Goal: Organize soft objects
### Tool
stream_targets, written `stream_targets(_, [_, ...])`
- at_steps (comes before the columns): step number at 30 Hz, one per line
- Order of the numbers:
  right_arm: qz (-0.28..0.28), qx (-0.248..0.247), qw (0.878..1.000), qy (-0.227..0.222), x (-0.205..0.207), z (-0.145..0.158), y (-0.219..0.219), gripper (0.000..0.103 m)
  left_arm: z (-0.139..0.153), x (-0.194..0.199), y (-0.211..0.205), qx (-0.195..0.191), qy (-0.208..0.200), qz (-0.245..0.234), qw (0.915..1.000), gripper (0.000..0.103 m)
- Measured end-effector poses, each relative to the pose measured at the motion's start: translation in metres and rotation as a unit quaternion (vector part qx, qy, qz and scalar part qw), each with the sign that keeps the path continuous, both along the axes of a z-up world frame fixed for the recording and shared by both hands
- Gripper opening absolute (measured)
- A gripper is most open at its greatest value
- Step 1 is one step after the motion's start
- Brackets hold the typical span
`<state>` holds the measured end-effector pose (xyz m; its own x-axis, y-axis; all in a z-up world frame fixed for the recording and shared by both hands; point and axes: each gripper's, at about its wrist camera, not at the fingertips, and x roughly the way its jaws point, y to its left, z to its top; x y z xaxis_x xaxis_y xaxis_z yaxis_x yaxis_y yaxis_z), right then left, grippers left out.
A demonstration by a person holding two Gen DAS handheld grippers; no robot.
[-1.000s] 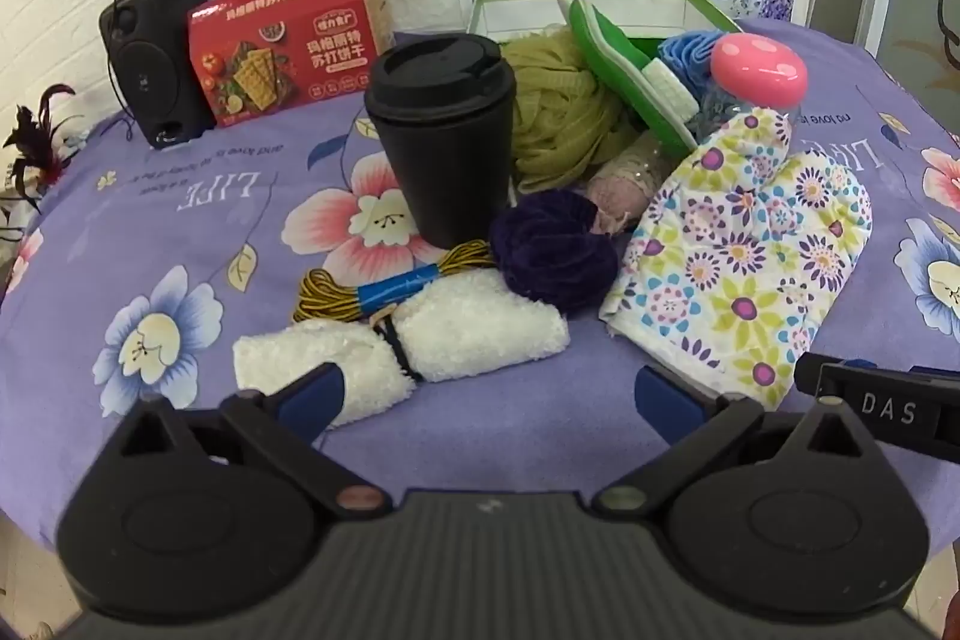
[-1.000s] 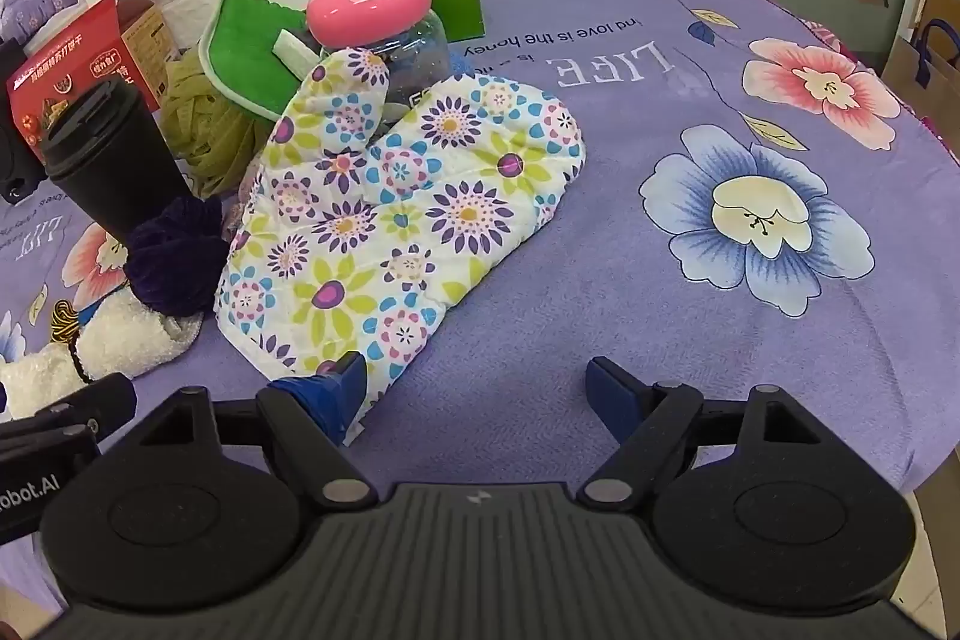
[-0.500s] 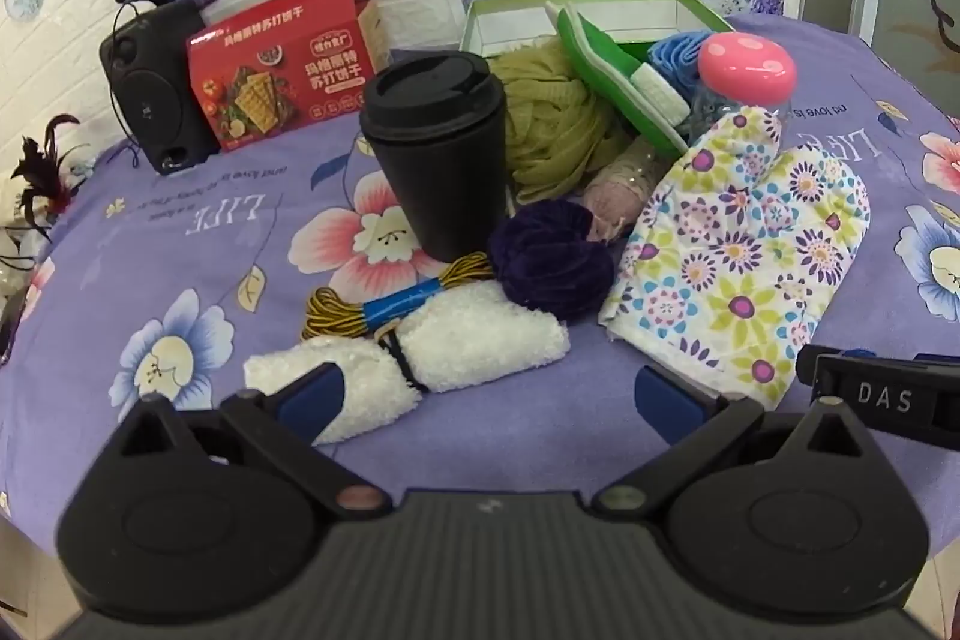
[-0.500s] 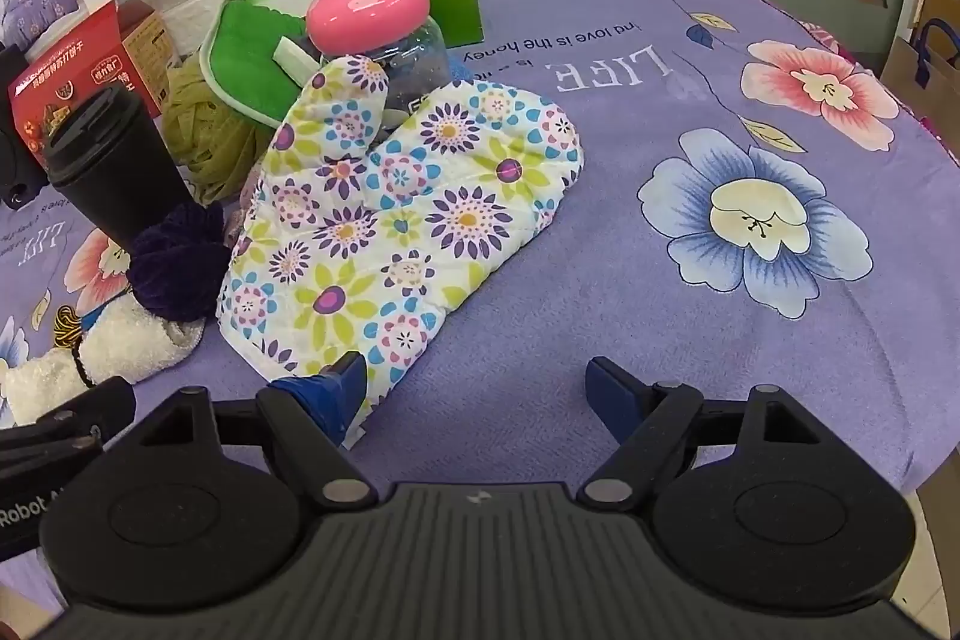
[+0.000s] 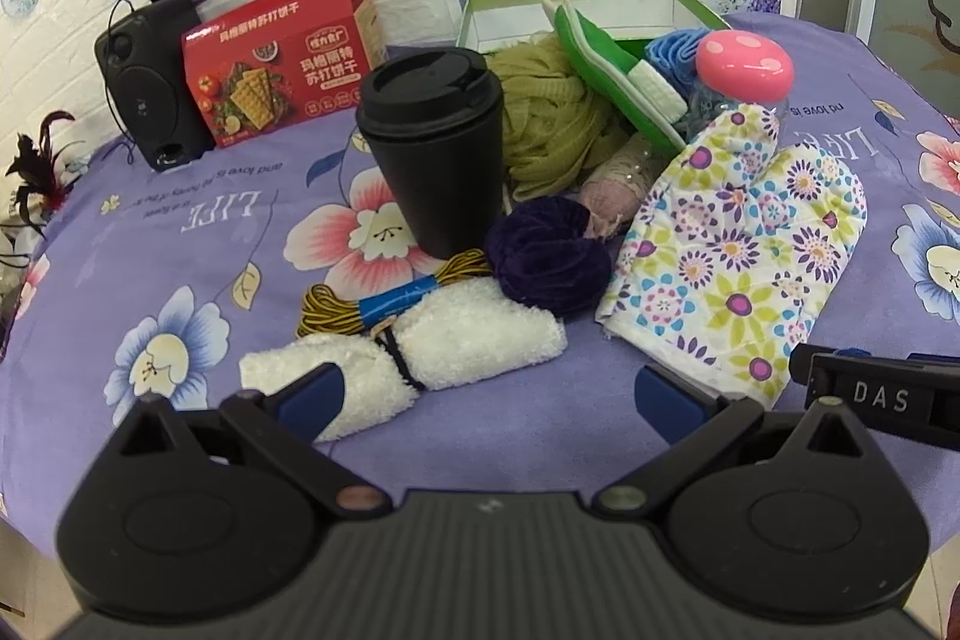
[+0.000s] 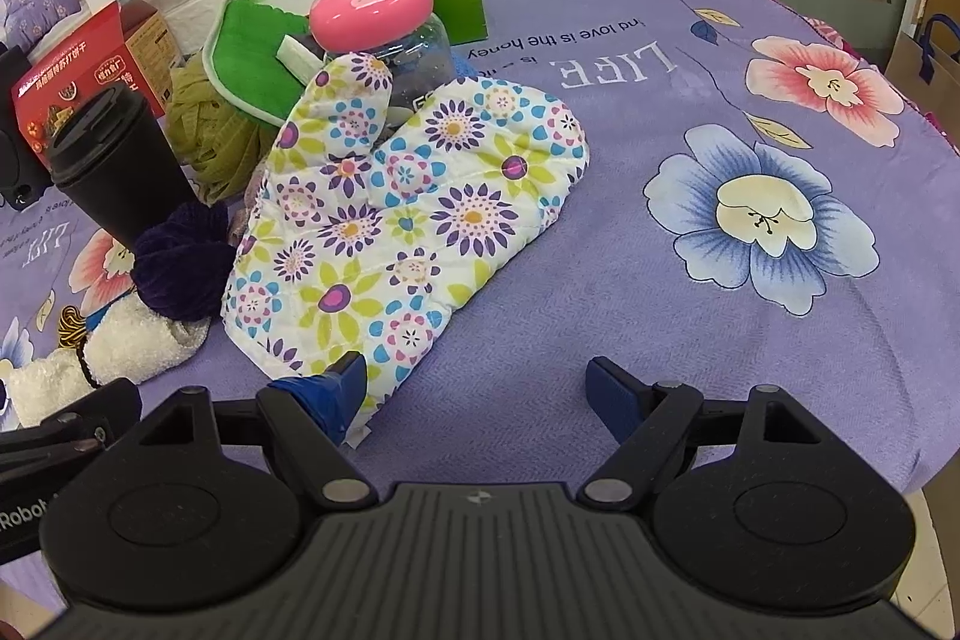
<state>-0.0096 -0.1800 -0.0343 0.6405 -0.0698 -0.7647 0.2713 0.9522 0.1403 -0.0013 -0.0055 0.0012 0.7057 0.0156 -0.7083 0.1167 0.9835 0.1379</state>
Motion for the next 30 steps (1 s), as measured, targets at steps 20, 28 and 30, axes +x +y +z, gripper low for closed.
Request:
stream_targets(20, [0.003,0.004,1.0,0.003,0.002,-0.003,0.002,0.066,-0.002,0.003,0.002,-0.003,0.012,0.0,0.9999,0.103])
stream_targets(28, [0.004,0.007,1.0,0.002,0.002,-0.003,0.002,0.066,-0.002,0.004,0.003,-0.004,0.015,-0.003,0.9999,0.103])
stream_targets(30, [0.006,0.015,1.0,-0.008,-0.001,-0.001,0.0,0.066,0.002,0.007,0.011,-0.012,0.015,-0.001,0.9998,0.103])
